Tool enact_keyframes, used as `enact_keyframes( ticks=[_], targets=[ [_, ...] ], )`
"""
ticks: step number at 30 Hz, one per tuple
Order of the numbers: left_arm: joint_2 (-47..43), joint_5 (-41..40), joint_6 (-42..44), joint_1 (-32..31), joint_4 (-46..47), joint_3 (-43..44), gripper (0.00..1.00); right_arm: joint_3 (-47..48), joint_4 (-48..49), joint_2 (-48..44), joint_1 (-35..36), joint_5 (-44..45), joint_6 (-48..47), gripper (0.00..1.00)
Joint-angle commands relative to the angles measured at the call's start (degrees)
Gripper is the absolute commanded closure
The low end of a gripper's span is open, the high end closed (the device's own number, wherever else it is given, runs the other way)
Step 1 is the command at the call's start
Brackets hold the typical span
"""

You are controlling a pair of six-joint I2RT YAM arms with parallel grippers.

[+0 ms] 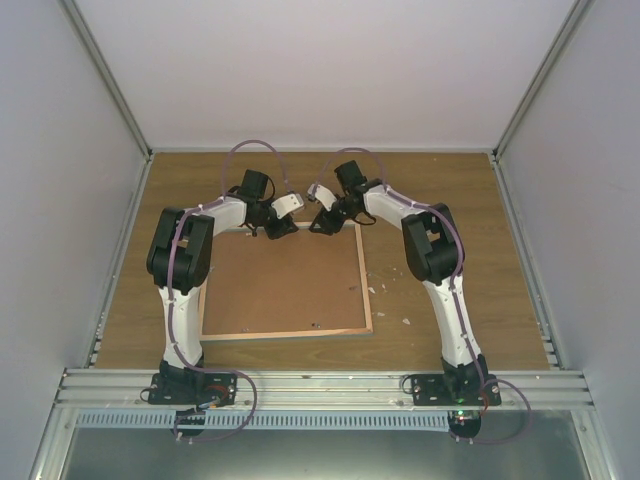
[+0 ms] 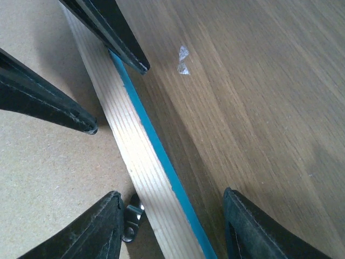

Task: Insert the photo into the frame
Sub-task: Install the photo frame at the center of the board.

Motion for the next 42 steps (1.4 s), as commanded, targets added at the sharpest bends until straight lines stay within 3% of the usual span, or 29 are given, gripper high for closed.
enact_keyframes(
  ticks=[1, 10, 20, 29, 31, 33, 36, 42],
  targets=[
    [-0.1, -2.4, 1.4, -0.4, -1.1, -2.0, 0.61, 0.4, -7.1, 3.7, -0.8, 3.2, 2.4, 0.49],
    [-0.2, -3.0, 1.7, -0.6, -0.5, -2.4, 0.62, -0.6, -9.2, 4.6, -1.0, 9.3, 3.2, 0.58],
    [0.3, -3.9, 2.3, -0.6, -0.3, -2.6, 0.64, -6.1, -2.1, 0.9, -0.8, 17.8, 3.7, 0.78],
    [0.5, -4.3, 2.6, -0.4, -0.2, -3.1, 0.66, -10.3, 4.3, -5.6, -0.3, 16.2, 2.2, 0.91],
    [0.6, -4.3, 2.6, -0.4, -0.4, -3.0, 0.67, -8.3, 2.1, -5.7, -1.4, 10.5, 3.9, 0.84],
    [0.6, -4.2, 2.5, -0.4, -0.5, -2.8, 0.67, -7.2, 1.5, -6.5, -2.7, 5.5, 6.5, 0.66],
    [0.5, -3.9, 2.4, -0.4, -0.7, -2.7, 0.67, -7.2, 2.1, -8.2, -3.9, 0.3, 9.4, 0.49],
    [0.8, -3.9, 2.4, -0.4, -1.1, -2.3, 0.67, -8.0, 2.5, -9.4, -4.1, -2.4, 9.9, 0.41]
  ],
)
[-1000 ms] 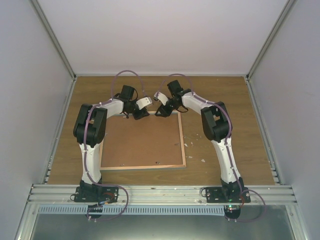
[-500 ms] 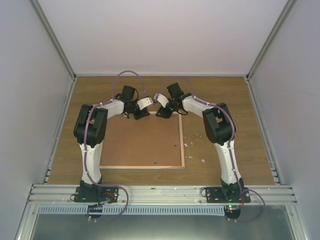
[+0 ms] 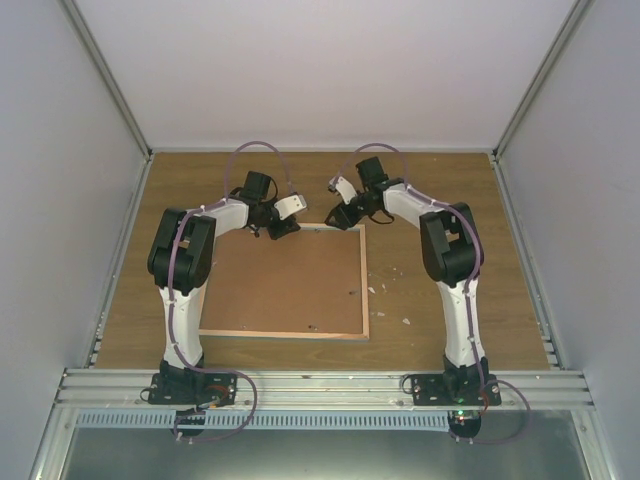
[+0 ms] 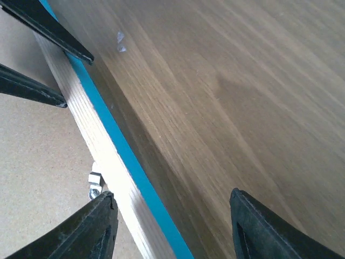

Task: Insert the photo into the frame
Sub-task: Install the photo frame at the center of the board.

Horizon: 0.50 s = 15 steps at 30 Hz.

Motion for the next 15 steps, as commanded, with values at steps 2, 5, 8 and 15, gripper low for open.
enact_keyframes(
  ticks=[2, 5, 8, 15],
  targets=[
    [1.1, -3.5, 0.7, 0.1, -4.1, -1.0, 0.67, 0.2, -0.9, -2.8, 0.2, -3.5, 1.9, 0.4],
    [1.2, -3.6, 0.6, 0.1, -4.2, -0.8, 0.67, 1.3, -2.3, -1.8, 1.2, -3.1, 1.1, 0.39],
    [1.4, -3.4, 0.6, 0.1, -4.4, -0.5, 0.67, 2.3, -3.1, -0.7, 2.3, -2.7, 1.2, 0.35],
    [1.6, -3.4, 0.5, 0.0, -4.5, -0.1, 0.67, 4.3, -3.4, 2.2, 3.0, 1.0, 2.8, 0.45]
  ],
)
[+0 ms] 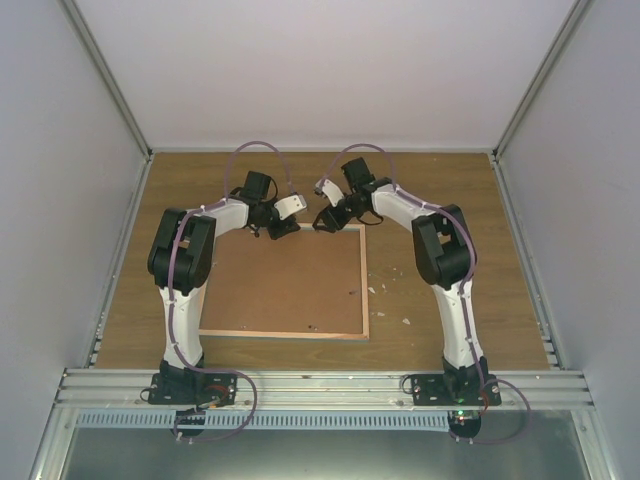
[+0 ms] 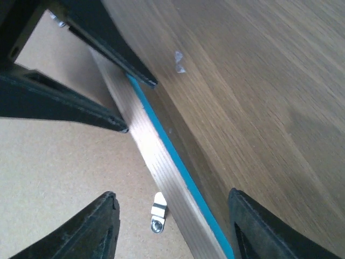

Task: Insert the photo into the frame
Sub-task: Install the photo frame at the center of the board.

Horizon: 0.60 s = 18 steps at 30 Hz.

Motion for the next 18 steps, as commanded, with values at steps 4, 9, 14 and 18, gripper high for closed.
enact_keyframes(
  ticks=[4, 9, 14, 18],
  targets=[
    [1.8, -3.4, 0.6, 0.0, -4.4, 0.2, 0.67, 2.1, -1.5, 4.3, 0.4, 5.3, 0.8, 0.47],
    [2.1, -3.4, 0.6, 0.0, -4.4, 0.4, 0.67, -0.3, -1.8, 6.4, 1.8, 9.6, -2.2, 0.48],
    [2.4, -3.6, 0.7, -0.1, -4.4, 0.6, 0.67, -1.7, -2.7, 6.7, 2.7, 10.4, -5.4, 0.48],
    [2.5, -3.8, 0.7, -0.1, -4.5, 0.7, 0.67, 0.9, -5.8, 8.5, 2.8, 8.0, -6.2, 0.48]
  ],
)
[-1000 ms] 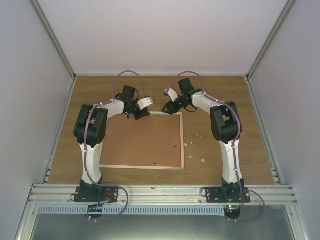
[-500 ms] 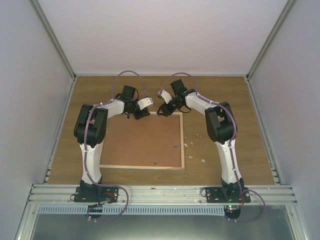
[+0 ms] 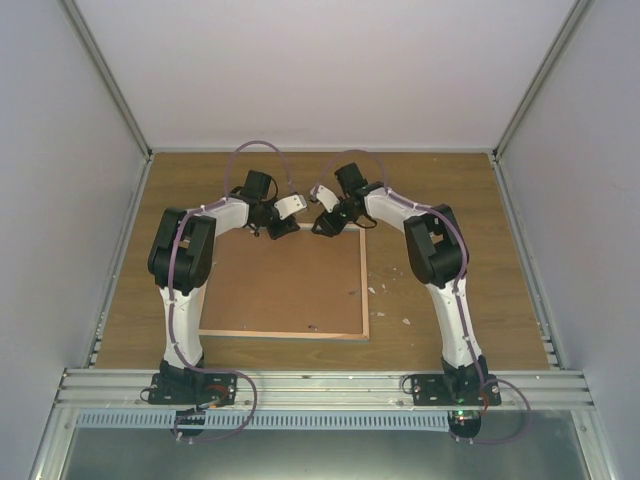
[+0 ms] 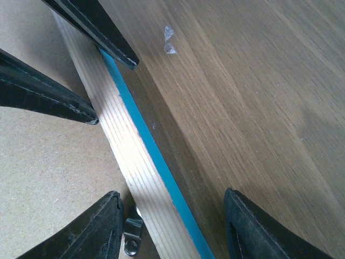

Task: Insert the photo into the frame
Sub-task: Install the photo frame at the center of the board.

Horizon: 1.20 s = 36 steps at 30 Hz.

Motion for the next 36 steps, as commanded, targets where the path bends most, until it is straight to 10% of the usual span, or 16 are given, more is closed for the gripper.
enact_keyframes(
  ticks=[1, 10, 24, 36],
  targets=[
    [2.5, -3.1, 0.7, 0.0, -3.1, 0.0, 0.67, 0.4, -6.7, 5.6, 0.6, 2.1, -2.2, 0.48],
    [2.6, -3.3, 0.7, 0.0, -3.3, 0.1, 0.68, 2.9, -7.4, 1.5, -2.4, -9.5, 3.5, 0.47],
    [3.0, -3.5, 0.7, -0.1, -3.4, 0.4, 0.68, -3.2, 0.6, -1.5, -0.7, 10.9, -0.4, 0.56],
    [3.3, -3.6, 0.8, -0.2, -3.7, 0.8, 0.68, 2.8, -3.6, -1.1, -1.7, 1.8, 1.2, 0.52]
  ],
)
